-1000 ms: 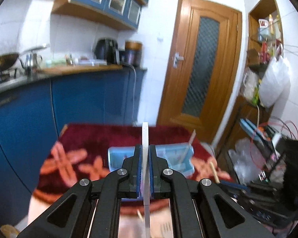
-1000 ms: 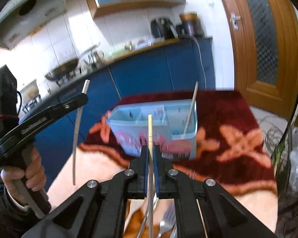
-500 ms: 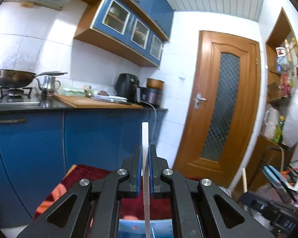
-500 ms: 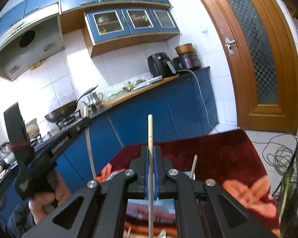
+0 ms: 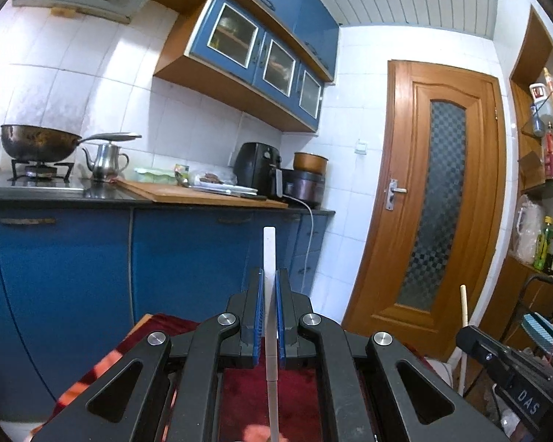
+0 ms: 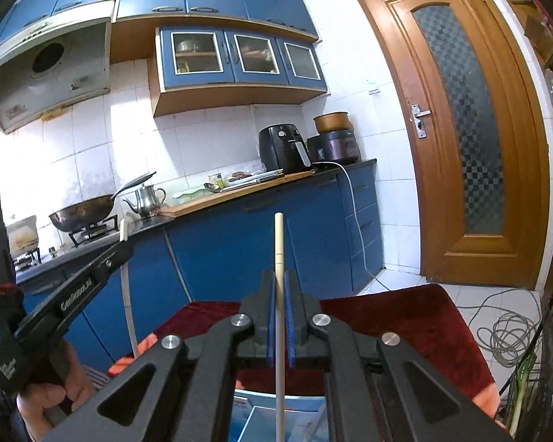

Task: Organize utensils
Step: 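Carry the white chopstick with the left tool while the right tool carries the wooden chopstick to the caddy, then drop the white chopstick into the caddy with the left tool while the right tool releases the wooden one, then grasp the beige plastic spoon with the left tool while the right tool grasps a silver fork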

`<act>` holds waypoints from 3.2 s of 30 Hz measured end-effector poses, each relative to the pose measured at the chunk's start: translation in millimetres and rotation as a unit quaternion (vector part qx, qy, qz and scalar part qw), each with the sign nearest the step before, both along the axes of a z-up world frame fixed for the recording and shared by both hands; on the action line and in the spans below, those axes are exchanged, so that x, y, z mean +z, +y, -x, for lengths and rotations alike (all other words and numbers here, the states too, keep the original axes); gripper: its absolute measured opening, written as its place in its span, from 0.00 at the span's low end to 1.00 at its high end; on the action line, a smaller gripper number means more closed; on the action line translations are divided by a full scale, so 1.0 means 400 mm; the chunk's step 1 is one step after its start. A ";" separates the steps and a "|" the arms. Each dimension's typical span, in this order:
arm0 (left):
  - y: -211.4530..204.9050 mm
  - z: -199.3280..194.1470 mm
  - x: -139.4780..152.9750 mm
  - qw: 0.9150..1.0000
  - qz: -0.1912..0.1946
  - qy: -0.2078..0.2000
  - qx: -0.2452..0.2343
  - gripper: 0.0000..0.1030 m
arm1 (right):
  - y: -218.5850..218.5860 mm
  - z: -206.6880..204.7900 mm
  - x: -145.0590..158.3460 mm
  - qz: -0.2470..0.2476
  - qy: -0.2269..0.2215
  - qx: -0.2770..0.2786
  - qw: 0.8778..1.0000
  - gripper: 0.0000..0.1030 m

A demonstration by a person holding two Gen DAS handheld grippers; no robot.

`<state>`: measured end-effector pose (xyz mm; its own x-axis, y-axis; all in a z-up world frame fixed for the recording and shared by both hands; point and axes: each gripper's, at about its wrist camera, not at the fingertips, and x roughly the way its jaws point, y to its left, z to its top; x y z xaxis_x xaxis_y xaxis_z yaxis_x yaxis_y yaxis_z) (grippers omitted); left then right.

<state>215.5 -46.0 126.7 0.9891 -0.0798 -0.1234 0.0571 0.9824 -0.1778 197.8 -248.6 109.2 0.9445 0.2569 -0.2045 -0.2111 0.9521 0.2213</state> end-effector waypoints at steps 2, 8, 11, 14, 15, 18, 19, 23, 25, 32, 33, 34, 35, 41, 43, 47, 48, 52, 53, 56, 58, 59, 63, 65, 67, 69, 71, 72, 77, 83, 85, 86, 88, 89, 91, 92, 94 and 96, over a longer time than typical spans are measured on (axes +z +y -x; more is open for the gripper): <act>-0.006 -0.010 -0.005 1.000 -0.004 0.005 -0.004 0.06 | -0.001 -0.003 -0.008 0.002 0.001 0.002 1.000 0.06; -0.008 -0.030 -0.047 0.999 -0.003 0.036 -0.019 0.06 | 0.009 -0.017 -0.032 0.010 0.006 0.002 1.000 0.06; -0.009 -0.026 -0.068 0.999 -0.010 0.039 -0.026 0.06 | 0.011 -0.019 -0.041 0.011 0.006 0.002 1.000 0.06; -0.006 -0.023 -0.072 0.999 -0.016 0.037 -0.027 0.06 | 0.015 -0.023 -0.037 0.022 -0.004 -0.005 1.000 0.06; -0.004 -0.021 -0.074 0.999 -0.014 0.039 -0.030 0.06 | 0.017 -0.026 -0.033 0.022 -0.007 -0.008 1.000 0.06; -0.006 -0.016 -0.079 0.998 -0.020 0.046 -0.039 0.06 | 0.022 -0.033 -0.031 0.023 -0.013 -0.011 1.000 0.06; -0.006 -0.012 -0.084 0.998 -0.025 0.048 -0.041 0.06 | 0.025 -0.036 -0.034 0.025 -0.014 -0.011 1.000 0.06; 0.000 -0.007 -0.101 0.996 -0.030 0.066 -0.053 0.06 | 0.029 -0.041 -0.063 0.029 -0.002 -0.009 1.000 0.07; 0.008 -0.001 -0.109 0.995 -0.026 0.075 -0.063 0.06 | 0.029 -0.035 -0.071 0.031 0.003 -0.005 0.999 0.07; 0.015 0.025 -0.102 0.991 -0.024 0.092 -0.091 0.13 | 0.036 -0.002 -0.095 0.046 0.034 0.020 0.998 0.07; 0.017 0.030 -0.101 0.990 -0.020 0.096 -0.097 0.15 | 0.038 0.002 -0.096 0.045 0.039 0.025 0.998 0.07; 0.018 0.036 -0.100 0.990 -0.018 0.100 -0.101 0.17 | 0.038 0.006 -0.096 0.044 0.043 0.028 0.998 0.07; 0.018 0.041 -0.099 0.989 -0.017 0.102 -0.102 0.18 | 0.037 0.013 -0.095 0.042 0.046 0.032 0.998 0.07; 0.033 0.081 -0.084 0.986 -0.006 0.119 -0.118 0.22 | 0.037 0.065 -0.063 0.035 0.052 0.044 0.997 0.17; 0.038 0.095 -0.075 0.984 -0.003 0.127 -0.124 0.22 | 0.038 0.085 -0.049 0.041 0.046 0.045 0.997 0.21; 0.051 0.121 -0.059 0.981 0.005 0.136 -0.138 0.22 | 0.032 0.125 -0.028 0.040 0.044 0.043 0.997 0.22; 0.052 0.132 -0.054 0.981 0.003 0.135 -0.140 0.22 | 0.028 0.138 -0.024 0.038 0.043 0.044 0.997 0.22; 0.061 0.168 -0.042 0.982 -0.010 0.132 -0.138 0.22 | 0.017 0.189 -0.011 0.040 0.048 0.040 0.997 0.23; 0.065 0.179 -0.042 0.981 -0.011 0.135 -0.139 0.22 | 0.016 0.203 -0.010 0.041 0.052 0.038 0.997 0.23; 0.075 0.201 -0.042 0.980 -0.017 0.145 -0.136 0.22 | 0.013 0.237 -0.010 0.050 0.067 0.032 0.996 0.23; 0.082 0.218 -0.045 0.979 -0.024 0.156 -0.132 0.22 | 0.014 0.263 -0.012 0.057 0.078 0.028 0.995 0.23; 0.085 0.226 -0.047 0.978 -0.026 0.160 -0.131 0.22 | 0.014 0.273 -0.014 0.059 0.082 0.028 0.994 0.23; 0.097 0.263 -0.057 0.975 -0.035 0.180 -0.129 0.22 | 0.020 0.320 -0.026 0.075 0.100 0.026 0.992 0.23; 0.101 0.277 -0.061 0.973 -0.041 0.190 -0.127 0.22 | 0.020 0.333 -0.032 0.077 0.109 0.026 0.991 0.23; 0.103 0.296 -0.072 0.969 -0.046 0.204 -0.129 0.22 | 0.020 0.351 -0.047 0.077 0.122 0.027 0.989 0.23; 0.103 0.309 -0.081 0.966 -0.049 0.216 -0.133 0.22 | 0.017 0.367 -0.061 0.076 0.131 0.027 0.988 0.23; 0.102 0.322 -0.093 0.962 -0.051 0.230 -0.135 0.22 | 0.016 0.378 -0.075 0.078 0.144 0.023 0.986 0.23; 0.100 0.329 -0.100 0.961 -0.053 0.236 -0.133 0.22 | 0.015 0.384 -0.084 0.079 0.152 0.020 0.985 0.24; 0.083 0.354 -0.142 0.952 -0.068 0.270 -0.130 0.23 | 0.014 0.417 -0.123 0.081 0.182 0.014 0.980 0.27; 0.067 0.375 -0.199 0.938 -0.066 0.308 -0.141 0.24 | 0.007 0.441 -0.174 0.069 0.212 0.019 0.975 0.31; 0.060 0.378 -0.213 0.935 -0.067 0.317 -0.144 0.26 | 0.002 0.447 -0.187 0.064 0.218 0.020 0.974 0.32; 0.056 0.379 -0.221 0.933 -0.068 0.322 -0.146 0.27 | -0.001 0.451 -0.193 0.061 0.221 0.020 0.973 0.32; 0.045 0.382 -0.238 0.927 -0.070 0.335 -0.152 0.28 | -0.011 0.455 -0.206 0.056 0.227 0.019 0.972 0.33; 0.040 0.382 -0.244 0.925 -0.071 0.340 -0.155 0.28 | -0.014 0.455 -0.211 0.053 0.230 0.018 0.972 0.33; 0.030 0.384 -0.259 0.920 -0.073 0.351 -0.162 0.28 | -0.025 0.457 -0.225 0.046 0.238 0.015 0.970 0.34; 0.025 0.383 -0.265 0.917 -0.073 0.356 -0.165 0.28 | -0.029 0.457 -0.230 0.045 0.241 0.014 0.969 0.34; 0.015 0.382 -0.277 0.912 -0.077 0.366 -0.170 0.28 | -0.041 0.458 -0.241 0.041 0.245 0.010 0.968 0.34; 0.003 0.381 -0.288 0.907 -0.084 0.375 -0.174 0.28 | -0.051 0.456 -0.247 0.038 0.249 0.006 0.968 0.35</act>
